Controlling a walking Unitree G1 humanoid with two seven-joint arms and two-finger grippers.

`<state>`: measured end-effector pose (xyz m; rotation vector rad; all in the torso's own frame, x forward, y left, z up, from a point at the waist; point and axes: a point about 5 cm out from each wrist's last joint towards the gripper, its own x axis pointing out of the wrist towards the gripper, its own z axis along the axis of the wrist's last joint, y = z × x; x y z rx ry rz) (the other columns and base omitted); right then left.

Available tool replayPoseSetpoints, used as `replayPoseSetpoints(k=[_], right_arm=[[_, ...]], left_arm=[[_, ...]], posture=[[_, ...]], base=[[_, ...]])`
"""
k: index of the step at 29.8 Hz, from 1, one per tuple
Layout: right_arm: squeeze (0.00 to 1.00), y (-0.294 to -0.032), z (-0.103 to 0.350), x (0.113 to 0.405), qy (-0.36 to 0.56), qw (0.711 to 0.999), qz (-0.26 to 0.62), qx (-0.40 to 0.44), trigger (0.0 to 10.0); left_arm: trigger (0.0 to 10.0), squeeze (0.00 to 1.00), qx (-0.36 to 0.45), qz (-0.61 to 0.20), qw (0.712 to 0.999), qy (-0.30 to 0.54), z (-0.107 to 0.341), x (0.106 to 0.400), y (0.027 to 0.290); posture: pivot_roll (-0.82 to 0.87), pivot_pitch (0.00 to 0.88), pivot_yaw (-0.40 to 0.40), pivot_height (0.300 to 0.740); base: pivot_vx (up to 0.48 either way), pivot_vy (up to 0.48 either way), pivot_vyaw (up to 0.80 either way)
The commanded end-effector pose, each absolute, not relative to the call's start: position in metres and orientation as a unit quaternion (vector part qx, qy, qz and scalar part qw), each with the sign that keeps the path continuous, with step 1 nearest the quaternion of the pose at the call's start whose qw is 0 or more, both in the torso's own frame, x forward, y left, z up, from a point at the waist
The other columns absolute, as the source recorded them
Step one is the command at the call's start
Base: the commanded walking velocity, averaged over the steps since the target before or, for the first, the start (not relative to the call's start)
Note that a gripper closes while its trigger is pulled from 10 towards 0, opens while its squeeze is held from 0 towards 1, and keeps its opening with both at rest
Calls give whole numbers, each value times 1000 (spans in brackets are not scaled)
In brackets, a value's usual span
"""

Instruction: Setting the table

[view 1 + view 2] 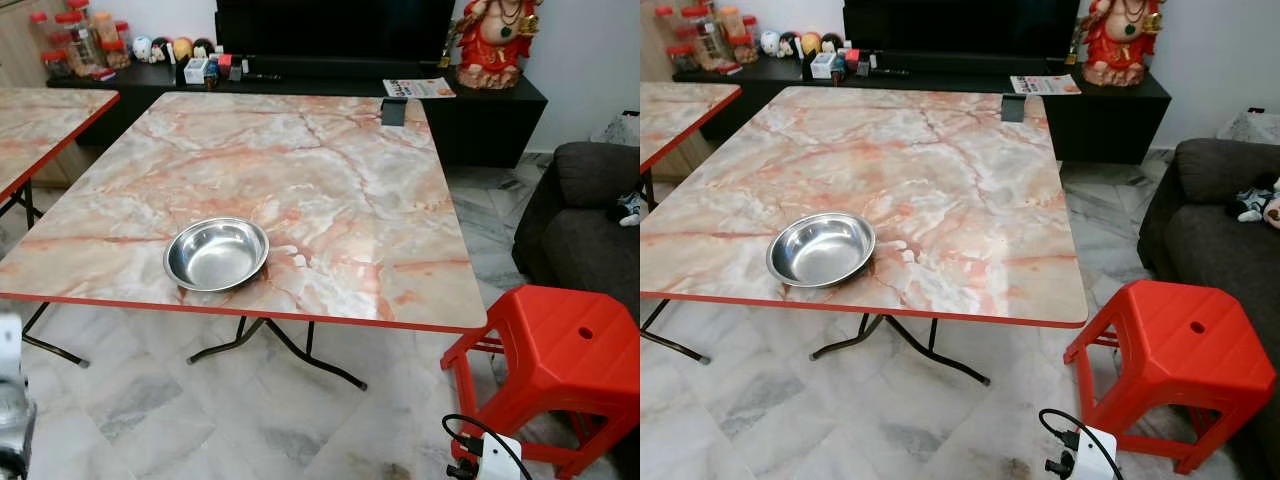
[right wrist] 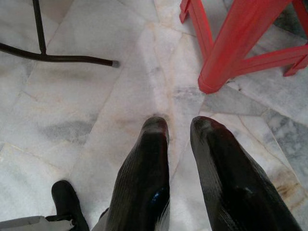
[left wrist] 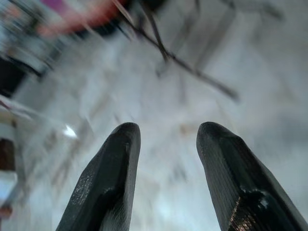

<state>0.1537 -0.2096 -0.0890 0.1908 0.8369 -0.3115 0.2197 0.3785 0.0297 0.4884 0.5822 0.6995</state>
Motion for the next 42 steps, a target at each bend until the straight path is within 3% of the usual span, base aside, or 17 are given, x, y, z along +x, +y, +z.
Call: replayPoseSetpoints(k=[1,5,8,10,13,22,29,42], right_arm=[[0,-211,-89,152,405,896,-158,95,10000],[0,-213,-89,152,405,896,-158,93,10000],[0,-215,-89,153,406,896,-156,88,10000],[0,-215,-88,153,406,896,-156,87,10000],[0,-216,-88,154,404,897,-156,86,10000],[0,-216,-87,155,405,897,-156,85,10000],[0,-217,-88,154,407,894,-162,93,10000],[0,-216,-89,153,410,892,-163,94,10000]], left_arm=[[10000,0,186,273,874,358,-6,203,355],[10000,0,136,217,885,390,-28,196,330],[10000,0,77,122,893,427,-51,193,290],[10000,0,70,114,892,431,-53,192,286],[10000,0,37,73,899,431,-61,197,256],[10000,0,60,-29,897,437,-69,204,210],[10000,0,48,-16,898,438,-68,205,210],[10000,0,55,29,895,443,-67,200,233]], posture=[[-45,0,8,740],[-44,0,5,740],[-47,0,0,740],[-50,0,0,740],[-60,0,3,740],[-75,0,12,740],[-80,0,20,740],[-77,0,19,740]], base=[[0,0,0],[0,0,0],[0,0,0],[0,0,0],[0,0,0],[0,0,0],[0,90,-229],[0,323,-185]])
